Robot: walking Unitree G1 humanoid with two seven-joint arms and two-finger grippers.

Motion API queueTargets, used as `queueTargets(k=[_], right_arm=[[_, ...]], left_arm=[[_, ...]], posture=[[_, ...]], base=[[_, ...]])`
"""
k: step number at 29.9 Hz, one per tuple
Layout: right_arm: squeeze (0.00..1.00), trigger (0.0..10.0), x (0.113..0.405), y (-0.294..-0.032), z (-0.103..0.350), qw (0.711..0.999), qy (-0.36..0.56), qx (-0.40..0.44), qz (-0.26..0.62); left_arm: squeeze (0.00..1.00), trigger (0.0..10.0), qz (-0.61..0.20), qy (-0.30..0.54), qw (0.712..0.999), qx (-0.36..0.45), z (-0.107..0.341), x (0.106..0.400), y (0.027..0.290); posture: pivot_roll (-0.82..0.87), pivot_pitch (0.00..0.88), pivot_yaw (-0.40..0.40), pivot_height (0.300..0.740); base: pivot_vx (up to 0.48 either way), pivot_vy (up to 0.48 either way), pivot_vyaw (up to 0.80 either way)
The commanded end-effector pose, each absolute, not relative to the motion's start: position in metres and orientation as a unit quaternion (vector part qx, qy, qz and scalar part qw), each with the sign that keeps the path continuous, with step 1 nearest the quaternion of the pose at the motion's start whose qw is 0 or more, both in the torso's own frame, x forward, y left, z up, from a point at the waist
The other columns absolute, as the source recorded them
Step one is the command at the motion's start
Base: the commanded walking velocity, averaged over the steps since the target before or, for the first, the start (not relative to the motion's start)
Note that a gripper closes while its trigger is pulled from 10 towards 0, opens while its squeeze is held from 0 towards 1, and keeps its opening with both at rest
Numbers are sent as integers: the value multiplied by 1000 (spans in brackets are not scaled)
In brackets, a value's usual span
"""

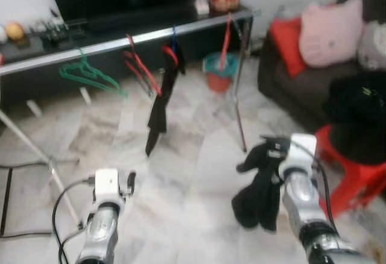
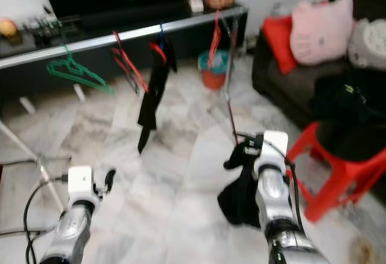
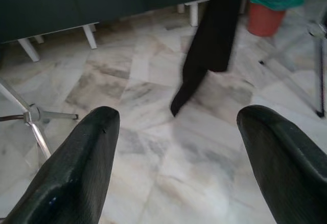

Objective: Hang hanger

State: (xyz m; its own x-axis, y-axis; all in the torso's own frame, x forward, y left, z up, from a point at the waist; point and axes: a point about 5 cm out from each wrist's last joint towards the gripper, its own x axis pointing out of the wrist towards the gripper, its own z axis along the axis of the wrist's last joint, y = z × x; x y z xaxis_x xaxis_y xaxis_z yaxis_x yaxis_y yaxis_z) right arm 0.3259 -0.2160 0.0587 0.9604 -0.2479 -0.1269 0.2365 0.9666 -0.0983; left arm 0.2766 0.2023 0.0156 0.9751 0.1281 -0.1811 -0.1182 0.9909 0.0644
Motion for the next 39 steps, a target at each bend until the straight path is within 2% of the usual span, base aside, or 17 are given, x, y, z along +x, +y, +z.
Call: queueTargets(k=[1,4,13,35,39], right_arm=[[0,10000,333,-207,67,992,51,-32,-108],[0,10000,333,-205,67,993,50,-39,-101],[0,10000,334,-203,68,993,48,-37,-97],[0,10000,331,-212,61,988,77,-15,-132],[0,10000,331,-210,62,990,66,-12,-126]], left_arm=[[0,10000,73,94,992,35,17,277,211],[0,10000,75,92,992,35,18,277,211],[0,10000,80,90,992,35,20,279,213],[0,10000,86,85,992,37,23,281,215],[0,10000,87,71,993,39,28,282,218]], posture=[[-2,0,0,728],[-2,0,0,728],[4,0,0,728],[8,0,0,728],[10,0,-1,728]], base=[[386,0,0],[384,0,0],[386,0,735],[384,0,0],[385,0,-494]])
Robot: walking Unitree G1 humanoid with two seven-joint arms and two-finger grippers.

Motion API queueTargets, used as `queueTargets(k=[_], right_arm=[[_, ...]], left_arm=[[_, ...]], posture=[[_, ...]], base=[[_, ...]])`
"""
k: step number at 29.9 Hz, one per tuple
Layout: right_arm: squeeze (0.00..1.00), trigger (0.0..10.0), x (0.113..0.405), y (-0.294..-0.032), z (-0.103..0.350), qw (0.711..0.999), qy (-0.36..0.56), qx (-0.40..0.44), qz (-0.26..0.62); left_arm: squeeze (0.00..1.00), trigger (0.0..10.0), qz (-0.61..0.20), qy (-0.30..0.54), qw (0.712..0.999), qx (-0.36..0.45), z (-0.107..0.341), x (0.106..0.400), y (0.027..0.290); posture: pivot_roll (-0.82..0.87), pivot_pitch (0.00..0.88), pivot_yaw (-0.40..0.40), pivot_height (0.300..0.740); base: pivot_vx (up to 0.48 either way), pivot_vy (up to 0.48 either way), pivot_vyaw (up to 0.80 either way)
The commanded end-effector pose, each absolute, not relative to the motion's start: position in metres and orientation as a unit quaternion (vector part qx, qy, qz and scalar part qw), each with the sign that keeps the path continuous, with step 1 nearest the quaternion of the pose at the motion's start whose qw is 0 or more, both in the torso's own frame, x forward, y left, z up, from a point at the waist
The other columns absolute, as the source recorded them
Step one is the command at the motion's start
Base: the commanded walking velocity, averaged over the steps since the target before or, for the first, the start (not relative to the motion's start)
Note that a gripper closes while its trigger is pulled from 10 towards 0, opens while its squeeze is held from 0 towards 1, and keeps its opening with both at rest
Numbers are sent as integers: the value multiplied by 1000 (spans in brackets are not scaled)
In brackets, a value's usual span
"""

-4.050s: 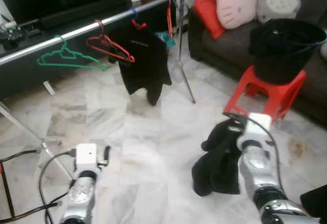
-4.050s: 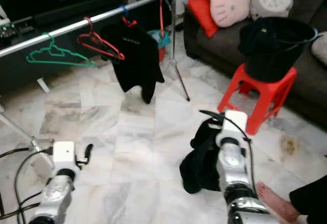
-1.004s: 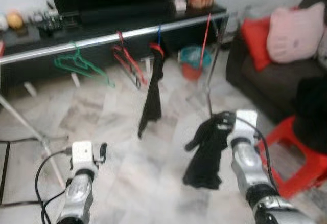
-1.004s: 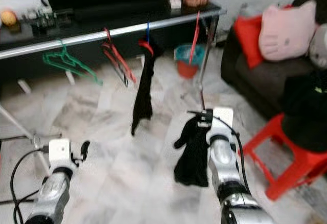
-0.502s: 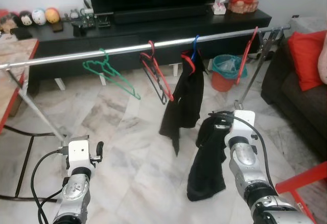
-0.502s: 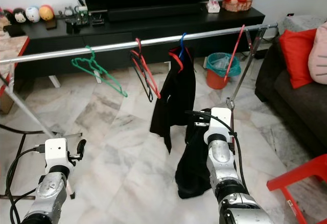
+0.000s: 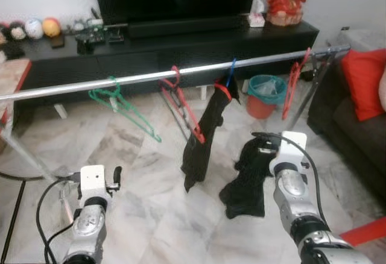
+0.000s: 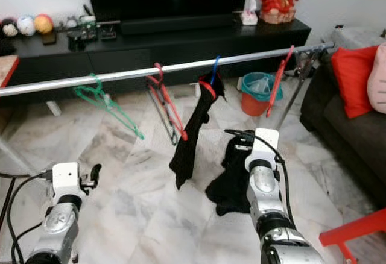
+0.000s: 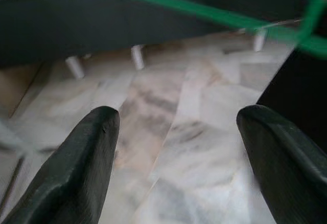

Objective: Hang hanger

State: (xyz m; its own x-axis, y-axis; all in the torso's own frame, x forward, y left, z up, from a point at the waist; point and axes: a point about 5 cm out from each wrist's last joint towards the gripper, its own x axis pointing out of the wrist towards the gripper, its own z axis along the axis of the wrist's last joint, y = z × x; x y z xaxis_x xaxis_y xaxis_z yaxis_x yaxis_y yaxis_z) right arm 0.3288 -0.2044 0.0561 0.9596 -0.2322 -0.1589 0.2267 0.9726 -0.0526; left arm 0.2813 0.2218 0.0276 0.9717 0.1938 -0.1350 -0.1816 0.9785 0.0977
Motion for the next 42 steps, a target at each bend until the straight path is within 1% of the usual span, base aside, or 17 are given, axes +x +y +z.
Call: queueTargets(k=[1,7,13,14,18,19,20,23,25,27,30,33,36,40,42], right_arm=[[0,10000,331,-210,62,990,66,-12,-126],[0,10000,331,-208,62,990,67,-8,-125],[0,10000,331,-207,62,990,66,-9,-122],[0,10000,331,-207,62,990,66,-9,-122],[0,10000,331,-207,62,990,66,-8,-122],[0,10000,331,-206,62,990,66,-8,-121],[0,10000,331,-206,62,990,66,-8,-121],[0,10000,331,-204,61,991,66,-7,-120],[0,10000,330,-203,60,991,66,-7,-119],[0,10000,329,-201,59,991,68,-5,-118],[0,10000,329,-201,58,991,69,-5,-118],[0,10000,329,-200,58,991,69,-3,-118],[0,10000,329,-200,59,991,69,-4,-118],[0,10000,330,-201,59,990,69,-4,-119],[0,10000,330,-200,59,991,69,-4,-118]], left_arm=[[0,10000,87,71,993,39,28,282,218],[0,10000,89,63,993,41,32,284,219],[0,10000,129,20,990,49,48,286,229],[0,10000,152,-1,987,47,56,287,236],[0,10000,171,-32,984,47,69,287,243],[0,10000,193,-67,977,55,84,287,252],[0,10000,207,-83,973,62,92,286,257],[0,10000,233,-114,963,72,110,286,267],[0,10000,236,-127,961,74,121,287,270],[0,10000,211,-126,966,76,126,291,266],[0,10000,199,-113,970,85,122,291,263],[0,10000,192,-65,976,84,101,284,258],[0,10000,195,-49,976,87,95,279,258],[0,10000,217,-48,971,90,95,271,265],[0,10000,229,-73,967,88,111,270,274]], posture=[[10,0,-1,728],[8,0,5,728],[6,0,5,728],[6,0,7,728],[7,0,8,728],[9,0,9,728],[9,0,9,728],[13,0,13,728],[15,0,16,728],[16,0,22,728],[18,0,23,728],[13,0,25,728],[15,0,23,728],[17,0,23,728],[23,0,24,728]], base=[[382,0,0],[382,0,0],[362,0,0],[304,0,0],[76,0,0],[0,0,0],[0,0,0],[0,0,0],[0,0,0],[0,0,0],[0,0,0],[0,0,0],[0,0,0],[0,0,0],[0,0,0]])
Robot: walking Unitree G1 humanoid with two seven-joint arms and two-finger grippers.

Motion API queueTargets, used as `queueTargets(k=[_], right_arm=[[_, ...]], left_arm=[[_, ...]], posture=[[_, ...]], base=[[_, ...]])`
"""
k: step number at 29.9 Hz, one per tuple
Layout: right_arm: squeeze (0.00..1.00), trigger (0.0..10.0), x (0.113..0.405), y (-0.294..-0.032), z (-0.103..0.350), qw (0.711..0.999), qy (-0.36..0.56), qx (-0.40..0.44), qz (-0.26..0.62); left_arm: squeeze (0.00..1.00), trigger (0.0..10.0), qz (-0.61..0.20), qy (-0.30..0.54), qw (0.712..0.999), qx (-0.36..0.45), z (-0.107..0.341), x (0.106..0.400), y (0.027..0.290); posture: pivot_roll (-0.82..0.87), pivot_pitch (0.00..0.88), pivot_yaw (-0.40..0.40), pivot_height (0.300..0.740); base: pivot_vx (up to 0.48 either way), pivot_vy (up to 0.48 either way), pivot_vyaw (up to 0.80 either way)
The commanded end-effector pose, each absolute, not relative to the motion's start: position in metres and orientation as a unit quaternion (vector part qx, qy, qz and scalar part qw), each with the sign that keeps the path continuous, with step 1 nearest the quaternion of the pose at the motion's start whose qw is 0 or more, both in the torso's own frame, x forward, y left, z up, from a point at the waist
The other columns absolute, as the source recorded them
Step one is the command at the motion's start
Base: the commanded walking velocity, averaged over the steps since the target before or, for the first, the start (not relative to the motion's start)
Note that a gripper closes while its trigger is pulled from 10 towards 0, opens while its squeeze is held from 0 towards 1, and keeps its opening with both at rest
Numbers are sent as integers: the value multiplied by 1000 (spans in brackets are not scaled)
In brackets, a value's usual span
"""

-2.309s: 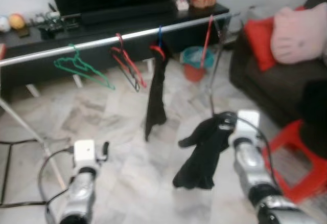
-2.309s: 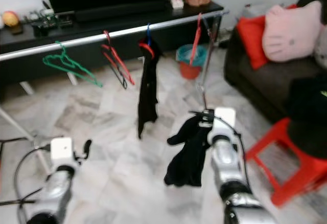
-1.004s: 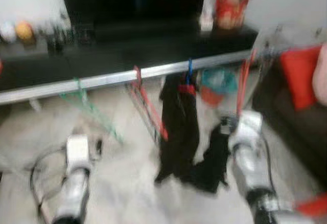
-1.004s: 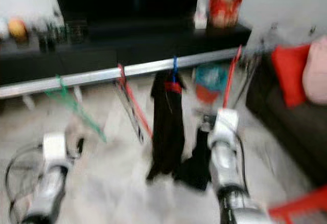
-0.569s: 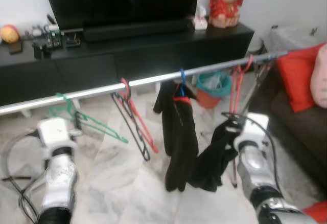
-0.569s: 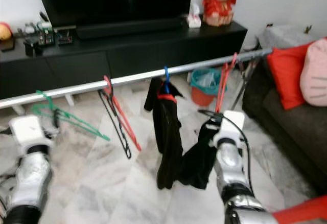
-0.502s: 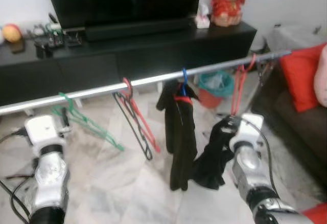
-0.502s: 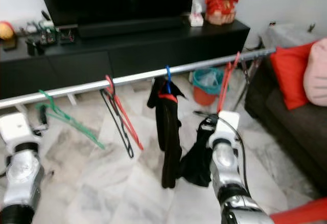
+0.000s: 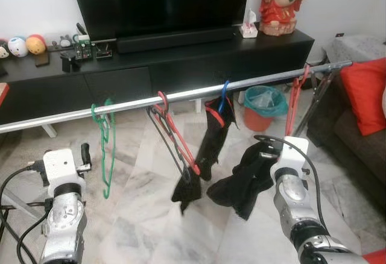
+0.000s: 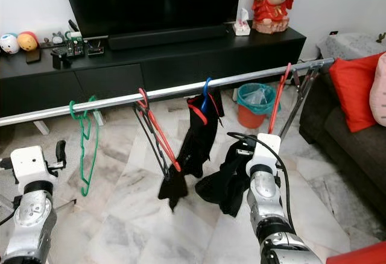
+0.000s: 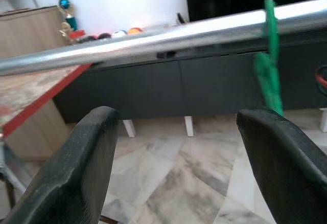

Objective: Hang hanger

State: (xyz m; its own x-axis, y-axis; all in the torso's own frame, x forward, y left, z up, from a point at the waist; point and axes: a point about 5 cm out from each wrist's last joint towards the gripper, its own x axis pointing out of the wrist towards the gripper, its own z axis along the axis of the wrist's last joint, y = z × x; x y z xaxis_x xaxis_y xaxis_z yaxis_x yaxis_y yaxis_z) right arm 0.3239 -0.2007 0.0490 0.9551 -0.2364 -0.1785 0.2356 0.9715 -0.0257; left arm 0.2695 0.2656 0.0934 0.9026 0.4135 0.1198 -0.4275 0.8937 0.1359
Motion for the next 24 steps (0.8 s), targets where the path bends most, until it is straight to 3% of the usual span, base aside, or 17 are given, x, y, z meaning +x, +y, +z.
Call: queueTargets(k=[1,7,9,16,24], right_arm=[[0,10000,330,-199,59,991,69,-4,-118],[0,10000,329,-197,58,991,70,-1,-116],[0,10000,329,-197,57,991,70,1,-118],[0,10000,329,-197,58,991,68,-1,-119],[0,10000,329,-195,57,990,68,3,-121]], left_arm=[[0,10000,231,-82,966,86,118,271,277],[0,10000,187,-106,974,65,139,285,273],[0,10000,119,-113,984,64,152,297,256],[0,10000,46,-123,991,3,170,307,233],[0,10000,19,-105,994,-12,174,312,239]], posture=[[26,0,25,728],[28,0,30,728],[26,0,33,728],[23,0,37,728],[28,0,51,728]], base=[[0,0,0],[0,0,0],[0,0,0],[0,0,0],[0,0,0]])
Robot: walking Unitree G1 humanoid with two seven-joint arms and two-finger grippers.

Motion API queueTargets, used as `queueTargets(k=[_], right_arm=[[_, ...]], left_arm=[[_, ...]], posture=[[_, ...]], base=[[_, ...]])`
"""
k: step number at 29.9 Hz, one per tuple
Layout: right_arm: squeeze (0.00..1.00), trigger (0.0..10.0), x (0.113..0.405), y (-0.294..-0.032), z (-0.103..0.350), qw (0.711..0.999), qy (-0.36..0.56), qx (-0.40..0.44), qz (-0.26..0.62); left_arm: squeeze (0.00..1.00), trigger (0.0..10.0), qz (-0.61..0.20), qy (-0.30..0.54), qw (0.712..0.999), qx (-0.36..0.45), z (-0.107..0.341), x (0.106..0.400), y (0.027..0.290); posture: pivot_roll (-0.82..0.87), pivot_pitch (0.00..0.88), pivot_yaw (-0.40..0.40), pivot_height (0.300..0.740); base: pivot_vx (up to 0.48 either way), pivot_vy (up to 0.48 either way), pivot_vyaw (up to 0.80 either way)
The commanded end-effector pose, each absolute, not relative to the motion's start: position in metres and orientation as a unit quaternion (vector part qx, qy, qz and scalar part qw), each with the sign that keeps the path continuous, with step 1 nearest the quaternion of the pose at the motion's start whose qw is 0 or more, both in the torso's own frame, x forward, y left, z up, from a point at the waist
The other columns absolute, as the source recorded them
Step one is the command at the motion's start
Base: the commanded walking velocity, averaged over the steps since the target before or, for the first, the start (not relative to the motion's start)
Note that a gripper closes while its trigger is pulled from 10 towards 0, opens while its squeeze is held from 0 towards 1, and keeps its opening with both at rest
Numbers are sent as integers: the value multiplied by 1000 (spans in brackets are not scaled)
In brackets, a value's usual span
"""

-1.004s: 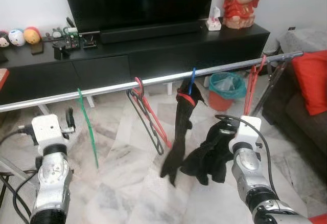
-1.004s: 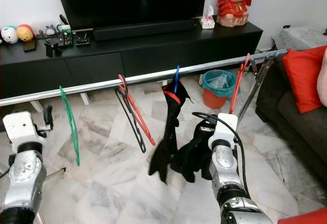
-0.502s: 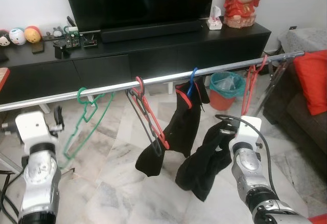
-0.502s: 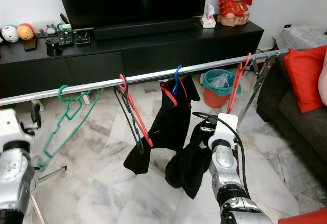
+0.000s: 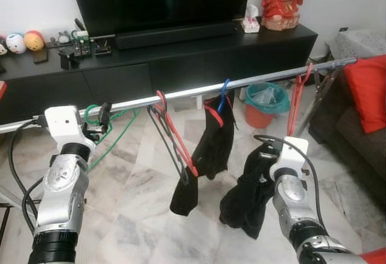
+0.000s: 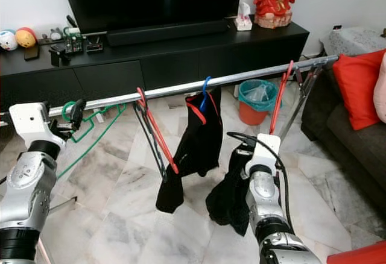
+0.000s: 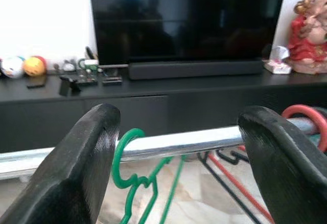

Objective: Hang hanger

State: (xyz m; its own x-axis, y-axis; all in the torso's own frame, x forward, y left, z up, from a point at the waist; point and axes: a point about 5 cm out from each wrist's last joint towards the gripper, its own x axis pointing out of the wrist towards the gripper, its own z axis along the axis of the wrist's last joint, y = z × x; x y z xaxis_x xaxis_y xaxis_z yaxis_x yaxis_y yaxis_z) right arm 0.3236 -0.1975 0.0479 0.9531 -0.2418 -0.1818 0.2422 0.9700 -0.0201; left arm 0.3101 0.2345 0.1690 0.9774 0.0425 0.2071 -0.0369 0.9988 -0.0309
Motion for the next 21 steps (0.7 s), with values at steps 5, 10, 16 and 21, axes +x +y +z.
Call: queueTargets(k=[5,10,16,21], right_arm=[[0,10000,328,-194,57,990,68,5,-123],[0,10000,329,-193,57,990,68,6,-123],[0,10000,328,-194,56,990,70,6,-125],[0,10000,328,-193,56,990,69,7,-126]], left_arm=[[1000,10000,10,-74,997,-1,167,314,236],[1000,10000,-62,21,997,28,132,301,221],[1000,10000,-40,88,993,64,114,299,228],[1000,10000,11,95,992,81,117,311,235]], posture=[[29,0,57,728],[27,0,59,728],[32,0,60,728],[28,0,66,728]], base=[[0,0,0],[0,0,0],[0,0,0],[0,0,0]])
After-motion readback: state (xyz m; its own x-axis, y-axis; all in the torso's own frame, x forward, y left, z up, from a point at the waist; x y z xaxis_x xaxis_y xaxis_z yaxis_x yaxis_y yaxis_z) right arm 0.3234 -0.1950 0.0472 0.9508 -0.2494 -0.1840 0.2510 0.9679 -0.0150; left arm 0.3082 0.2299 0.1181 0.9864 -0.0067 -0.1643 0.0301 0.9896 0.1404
